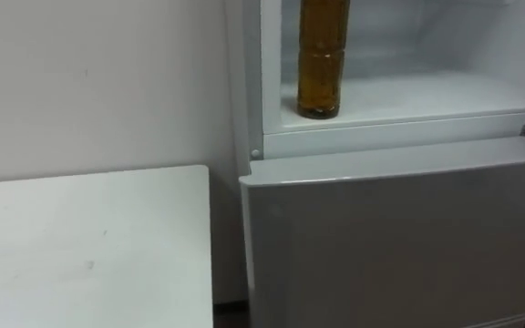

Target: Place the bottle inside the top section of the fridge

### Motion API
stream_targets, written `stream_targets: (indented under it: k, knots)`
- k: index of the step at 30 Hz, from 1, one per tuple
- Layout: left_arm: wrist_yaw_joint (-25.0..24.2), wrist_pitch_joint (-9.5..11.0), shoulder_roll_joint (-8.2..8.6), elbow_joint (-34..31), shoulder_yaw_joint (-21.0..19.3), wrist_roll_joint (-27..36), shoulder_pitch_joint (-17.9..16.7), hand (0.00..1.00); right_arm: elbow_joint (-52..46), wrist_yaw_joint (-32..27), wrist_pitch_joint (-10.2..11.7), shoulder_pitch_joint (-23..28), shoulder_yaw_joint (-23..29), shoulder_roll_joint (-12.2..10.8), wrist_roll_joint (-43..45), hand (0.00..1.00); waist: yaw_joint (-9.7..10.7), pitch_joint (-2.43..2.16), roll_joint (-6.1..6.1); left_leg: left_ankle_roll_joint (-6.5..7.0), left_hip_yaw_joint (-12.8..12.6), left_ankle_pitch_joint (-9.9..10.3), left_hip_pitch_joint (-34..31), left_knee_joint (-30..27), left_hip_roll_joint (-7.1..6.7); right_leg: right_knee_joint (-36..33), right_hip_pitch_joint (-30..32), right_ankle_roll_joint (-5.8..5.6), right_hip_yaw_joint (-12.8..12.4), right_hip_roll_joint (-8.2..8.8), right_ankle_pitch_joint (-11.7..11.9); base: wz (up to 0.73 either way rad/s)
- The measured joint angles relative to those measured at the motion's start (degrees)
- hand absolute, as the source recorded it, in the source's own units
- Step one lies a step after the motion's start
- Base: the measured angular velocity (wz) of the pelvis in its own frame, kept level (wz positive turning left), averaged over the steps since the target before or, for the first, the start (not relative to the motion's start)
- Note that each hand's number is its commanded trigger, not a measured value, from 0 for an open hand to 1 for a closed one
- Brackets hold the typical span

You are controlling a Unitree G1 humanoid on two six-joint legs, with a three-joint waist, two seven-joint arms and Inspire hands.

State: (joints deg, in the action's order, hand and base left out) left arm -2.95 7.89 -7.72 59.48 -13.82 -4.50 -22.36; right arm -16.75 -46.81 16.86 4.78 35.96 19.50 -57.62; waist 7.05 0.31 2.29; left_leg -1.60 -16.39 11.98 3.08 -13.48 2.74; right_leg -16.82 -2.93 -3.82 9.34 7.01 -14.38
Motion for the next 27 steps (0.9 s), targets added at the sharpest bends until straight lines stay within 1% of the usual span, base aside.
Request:
stream_targets:
  k: [2, 4, 5, 8, 10, 11, 13, 15, 18, 22, 25, 27]
  knots:
    - [0.0, 0.1, -0.12, 1.1, 0.0, 0.3, 0.4, 0.00, -0.3, 0.0, 0.0, 0.1, -0.9, -0.4, 0.6, 0.00, 0.0, 0.00, 0.01, 0.01, 0.0, 0.0, 0.1, 0.0, 0.01, -0.1, 0.0, 0.04, 0.0, 0.01, -0.1, -0.02]
    - [0.0, 0.2, -0.17, 2.0, 0.0, 0.3, 0.6, 0.00, -1.2, 0.0, 0.0, 0.6, -1.6, -1.5, 1.9, 0.00, -0.1, -0.01, 0.07, 0.02, 0.0, 0.0, 0.3, 0.0, 0.02, -0.1, 0.0, 0.08, 0.0, 0.03, -0.2, 0.00]
    - [0.0, 0.2, -0.17, 2.5, 0.0, 0.2, 0.8, 0.00, -2.4, 0.0, 0.0, 1.2, -1.7, -2.3, 1.8, 0.00, -0.6, -0.01, 0.09, 0.02, 0.0, 0.0, 0.5, 0.0, 0.03, -0.4, 0.0, 0.10, -0.2, 0.03, -0.3, -0.05]
    - [0.0, 0.3, -0.24, 2.6, 0.0, 0.2, 0.8, 0.00, -4.0, 0.0, 0.9, 2.1, -2.4, -3.8, 1.8, 0.00, -1.0, -0.06, 0.38, 0.01, 0.0, 0.0, 0.6, -0.1, 0.05, -0.9, 0.1, 0.14, -0.4, 0.03, -0.5, -0.01]
    - [0.0, 0.4, -0.26, 2.6, 0.1, -0.1, 0.8, 0.00, -4.2, 0.0, 1.7, 2.2, -3.0, -4.2, 2.1, 0.00, -1.0, -0.07, 0.41, 0.02, 0.0, 0.0, 0.6, -0.2, 0.06, -0.9, 0.1, 0.16, -0.4, 0.03, -0.5, 0.00]
    - [0.0, 0.6, -0.31, 2.7, 0.1, -0.1, 0.8, 0.00, -4.3, 0.0, 2.0, 2.5, -3.4, -4.6, 2.8, 0.00, -1.2, -0.09, 0.45, 0.02, 0.0, 0.0, 0.6, -0.2, 0.06, -0.9, 0.1, 0.17, -0.5, 0.03, -0.5, 0.00]
    - [-0.1, 1.1, -0.38, 3.7, 0.1, -0.1, 1.2, 0.00, -4.3, 0.0, 2.1, 3.3, -4.4, -4.9, 4.8, 0.00, -1.4, -0.09, 0.45, 0.02, 0.0, 0.0, 0.6, -0.3, 0.06, -0.9, 0.1, 0.17, -0.6, -0.01, -0.5, 0.00]
    - [-0.1, 1.4, -0.61, 4.9, 0.4, 0.0, 1.7, 0.00, -4.3, 0.0, 2.5, 3.6, -5.7, -5.9, 7.6, 0.00, -1.5, -0.09, 0.43, 0.01, 0.0, 0.0, 0.4, -0.3, 0.13, -0.8, 0.3, 0.22, -0.7, -0.11, -0.5, 0.00]
    - [-0.1, 1.6, -0.63, 5.0, 0.9, 0.0, 1.6, 0.00, -5.0, 0.0, 3.5, 5.1, -7.8, -6.1, 8.7, 0.00, -1.6, -0.14, 0.35, 0.01, -0.2, 0.0, 0.1, -0.4, 0.18, -0.8, 0.7, 0.31, -0.7, -0.13, -0.4, -0.01]
    - [-0.1, 1.9, -0.78, 5.0, 1.8, 0.0, 1.7, 0.00, -6.3, 0.0, 3.9, 5.7, -10.3, -6.3, 8.7, 0.00, -1.7, -0.26, 0.15, -0.02, -0.4, 0.1, -0.5, -1.2, 0.49, -0.8, 1.0, 0.43, -0.8, -0.31, -0.2, -0.03]
    - [-0.1, 2.2, -0.80, 5.3, 2.7, 0.0, 1.9, 0.00, -6.7, 0.0, 4.7, 5.7, -12.5, -6.3, 8.9, 0.00, -1.8, -0.44, -0.15, -0.03, -0.4, 0.1, -0.4, -1.3, 0.55, -1.0, 1.0, 0.50, -0.9, -0.37, -0.1, 0.00]
    - [-0.1, 2.3, -0.84, 6.2, 3.0, 0.0, 2.5, 0.00, -6.7, 0.0, 4.9, 6.0, -14.0, -6.6, 10.5, 0.00, -2.1, -0.62, -0.45, -0.03, -0.4, 0.1, -0.4, -1.3, 0.56, -1.0, 1.0, 0.50, -0.9, -0.37, 0.0, 0.00]
